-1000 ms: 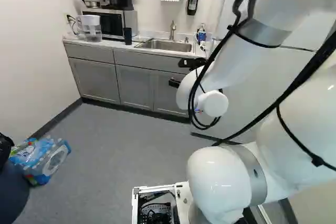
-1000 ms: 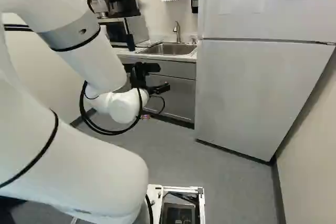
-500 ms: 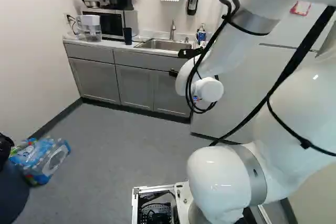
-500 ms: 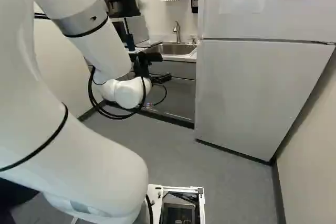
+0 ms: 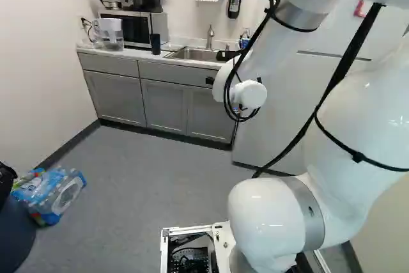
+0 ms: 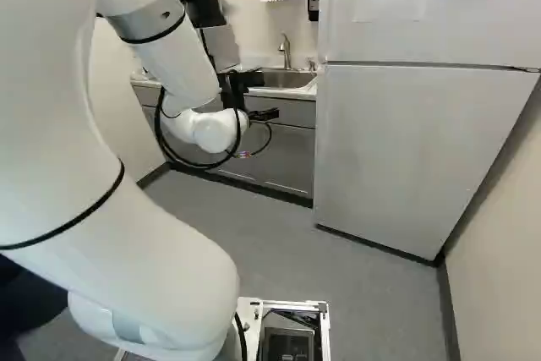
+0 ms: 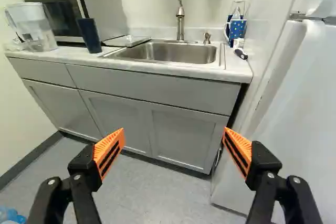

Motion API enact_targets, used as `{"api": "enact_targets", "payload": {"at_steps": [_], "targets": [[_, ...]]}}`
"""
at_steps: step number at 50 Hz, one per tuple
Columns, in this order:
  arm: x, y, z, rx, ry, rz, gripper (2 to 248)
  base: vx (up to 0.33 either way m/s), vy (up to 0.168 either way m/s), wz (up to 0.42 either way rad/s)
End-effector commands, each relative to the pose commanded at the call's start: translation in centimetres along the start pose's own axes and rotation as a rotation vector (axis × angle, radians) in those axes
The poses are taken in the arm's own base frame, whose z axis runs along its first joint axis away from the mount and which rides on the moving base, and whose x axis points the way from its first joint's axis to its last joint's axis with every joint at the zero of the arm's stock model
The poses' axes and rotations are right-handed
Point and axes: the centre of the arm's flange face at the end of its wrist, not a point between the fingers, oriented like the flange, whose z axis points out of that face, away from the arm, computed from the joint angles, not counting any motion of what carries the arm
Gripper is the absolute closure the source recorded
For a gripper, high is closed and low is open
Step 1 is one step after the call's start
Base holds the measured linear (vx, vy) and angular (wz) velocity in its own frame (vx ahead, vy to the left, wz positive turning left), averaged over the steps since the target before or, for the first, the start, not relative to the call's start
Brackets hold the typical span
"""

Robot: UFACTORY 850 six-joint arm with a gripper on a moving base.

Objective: Rinse the cup and place it in the tray

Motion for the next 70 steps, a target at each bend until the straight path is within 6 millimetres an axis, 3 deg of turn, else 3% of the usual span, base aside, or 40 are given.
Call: {"api": "enact_targets", "payload": {"at_steps": [30,70], "targets": [[4.1,0.5,4.5,-0.010,0.032,0.002,3,0.000,0.000,0.000],[9.5,0.6,8.8,-0.011,0.119,0.002,3,0.000,0.000,0.000]]}}
